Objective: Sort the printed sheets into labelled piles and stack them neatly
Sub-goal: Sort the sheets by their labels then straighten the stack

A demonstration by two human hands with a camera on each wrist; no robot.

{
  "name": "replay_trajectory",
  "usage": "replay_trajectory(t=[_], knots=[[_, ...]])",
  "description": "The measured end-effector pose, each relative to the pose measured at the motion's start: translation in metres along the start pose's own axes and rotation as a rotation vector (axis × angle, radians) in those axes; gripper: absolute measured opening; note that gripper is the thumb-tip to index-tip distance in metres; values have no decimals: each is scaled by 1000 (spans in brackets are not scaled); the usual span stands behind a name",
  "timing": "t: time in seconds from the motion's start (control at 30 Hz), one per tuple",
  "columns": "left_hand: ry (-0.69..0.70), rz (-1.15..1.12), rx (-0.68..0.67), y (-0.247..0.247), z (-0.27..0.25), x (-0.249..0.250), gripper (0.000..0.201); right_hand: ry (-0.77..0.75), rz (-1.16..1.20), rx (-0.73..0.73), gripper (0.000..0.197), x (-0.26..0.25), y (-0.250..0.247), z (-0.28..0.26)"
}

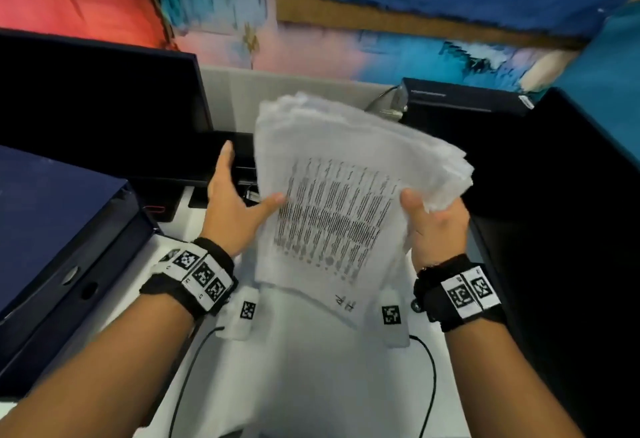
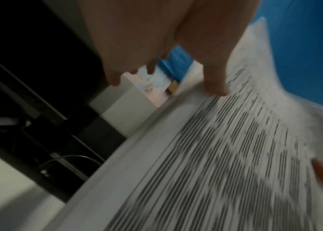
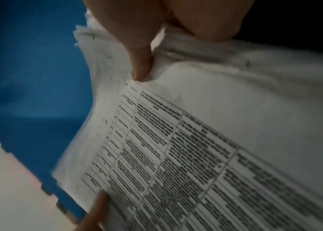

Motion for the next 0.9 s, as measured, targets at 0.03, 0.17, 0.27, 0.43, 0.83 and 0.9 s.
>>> replay_trajectory(t=[0.03,0.17,0.27,0.43,0.83,0.9], knots=[[64,-40,-90,7,9,13,103,-13,-44,-49,40,-3,4,-2],[-49,-278,-215,15,10,27,74,17,-94,-135,26,3,13,-11],[18,-293,-103,2,5,35,51,-24,-76,-148,26,-5,8,-13],[153,-275,-17,-2,-10,39,28,-99,-126,-120,30,-5,-2,-22],[51,-293,-13,29,-16,32,36,-39,62,4,52,-7,1,-30],[30,-328,-26,32,-11,33,47,-36,64,5,61,-11,3,-30]])
Point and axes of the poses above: each hand's wrist, its own z-axis towards the middle knuckle, its own y-axis out of the palm, x = y × z, the point moved 5 cm from there along z, towards the middle knuckle, and after that the axes turned 3 degrees about y, right-handed, at the moved point
